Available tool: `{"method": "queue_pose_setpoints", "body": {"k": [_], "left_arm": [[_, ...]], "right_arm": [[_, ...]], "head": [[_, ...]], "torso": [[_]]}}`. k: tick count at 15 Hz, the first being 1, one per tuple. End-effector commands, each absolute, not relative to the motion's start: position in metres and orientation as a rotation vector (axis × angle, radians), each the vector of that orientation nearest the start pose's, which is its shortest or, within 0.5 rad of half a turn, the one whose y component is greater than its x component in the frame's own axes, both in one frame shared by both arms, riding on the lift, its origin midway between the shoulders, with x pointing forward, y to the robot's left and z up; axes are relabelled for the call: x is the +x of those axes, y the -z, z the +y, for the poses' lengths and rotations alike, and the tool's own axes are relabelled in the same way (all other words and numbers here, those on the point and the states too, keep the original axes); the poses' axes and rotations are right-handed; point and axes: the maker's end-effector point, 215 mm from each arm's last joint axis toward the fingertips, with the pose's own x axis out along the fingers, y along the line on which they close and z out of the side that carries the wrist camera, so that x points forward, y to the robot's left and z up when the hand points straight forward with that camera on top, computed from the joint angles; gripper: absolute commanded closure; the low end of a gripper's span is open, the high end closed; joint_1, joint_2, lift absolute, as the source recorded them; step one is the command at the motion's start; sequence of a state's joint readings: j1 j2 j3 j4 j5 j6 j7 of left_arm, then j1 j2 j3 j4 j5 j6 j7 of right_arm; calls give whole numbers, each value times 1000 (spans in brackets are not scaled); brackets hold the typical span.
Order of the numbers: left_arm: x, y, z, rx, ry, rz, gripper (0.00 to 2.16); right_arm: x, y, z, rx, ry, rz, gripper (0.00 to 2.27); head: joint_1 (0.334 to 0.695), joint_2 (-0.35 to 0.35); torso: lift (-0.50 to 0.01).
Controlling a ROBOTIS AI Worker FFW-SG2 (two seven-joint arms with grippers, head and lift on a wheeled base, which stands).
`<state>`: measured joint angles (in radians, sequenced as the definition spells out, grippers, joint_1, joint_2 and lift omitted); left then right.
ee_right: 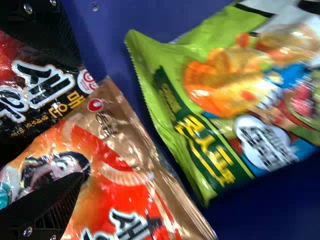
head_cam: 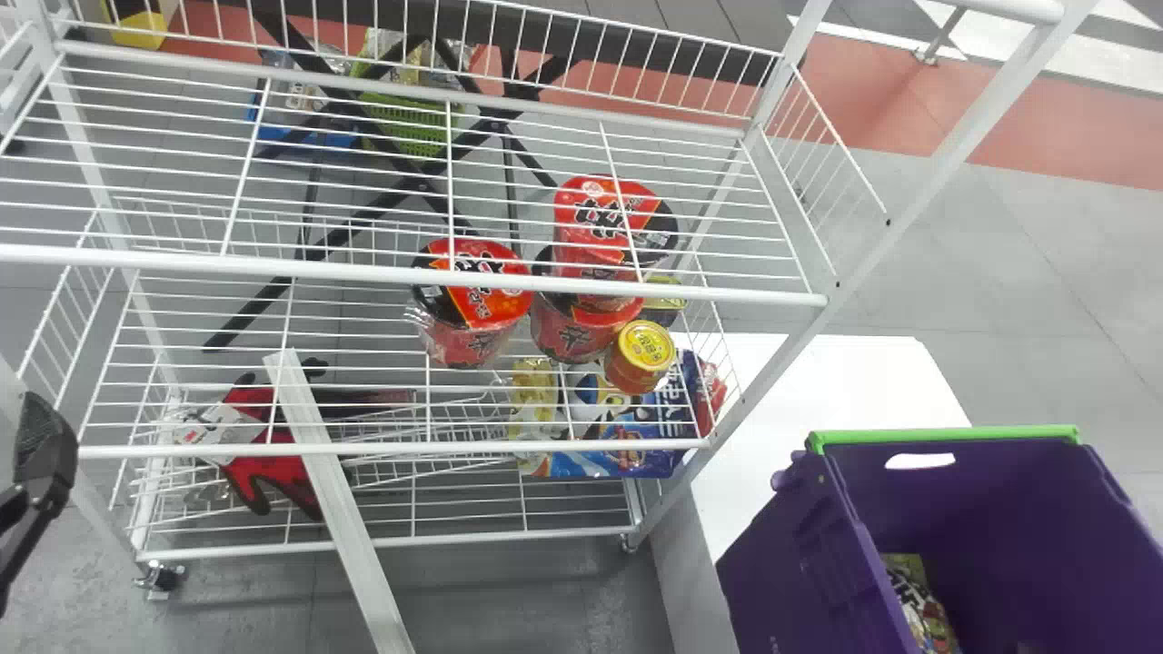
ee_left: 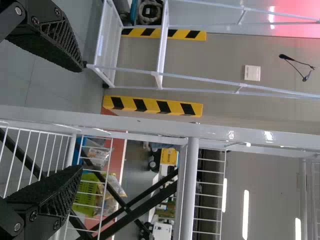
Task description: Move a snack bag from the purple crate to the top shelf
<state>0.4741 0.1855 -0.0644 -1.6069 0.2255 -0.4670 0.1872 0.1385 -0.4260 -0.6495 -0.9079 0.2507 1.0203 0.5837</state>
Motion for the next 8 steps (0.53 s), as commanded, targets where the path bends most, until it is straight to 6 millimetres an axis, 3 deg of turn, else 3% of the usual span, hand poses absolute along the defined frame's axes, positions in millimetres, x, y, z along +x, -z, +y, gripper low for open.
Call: {"method": "queue_pose_setpoints", "body": {"k": [1, 8], "left_arm": [[412, 427, 298, -69, -144, -6, 140], [411, 426, 302, -70, -148, -15, 140]], "right_arm": [[73, 702, -597, 360, 434, 1577, -2], [60, 695, -617, 287, 449, 1600, -2]], "head": [[695, -350], [695, -350]], "torso": [[-451], [-451]]}}
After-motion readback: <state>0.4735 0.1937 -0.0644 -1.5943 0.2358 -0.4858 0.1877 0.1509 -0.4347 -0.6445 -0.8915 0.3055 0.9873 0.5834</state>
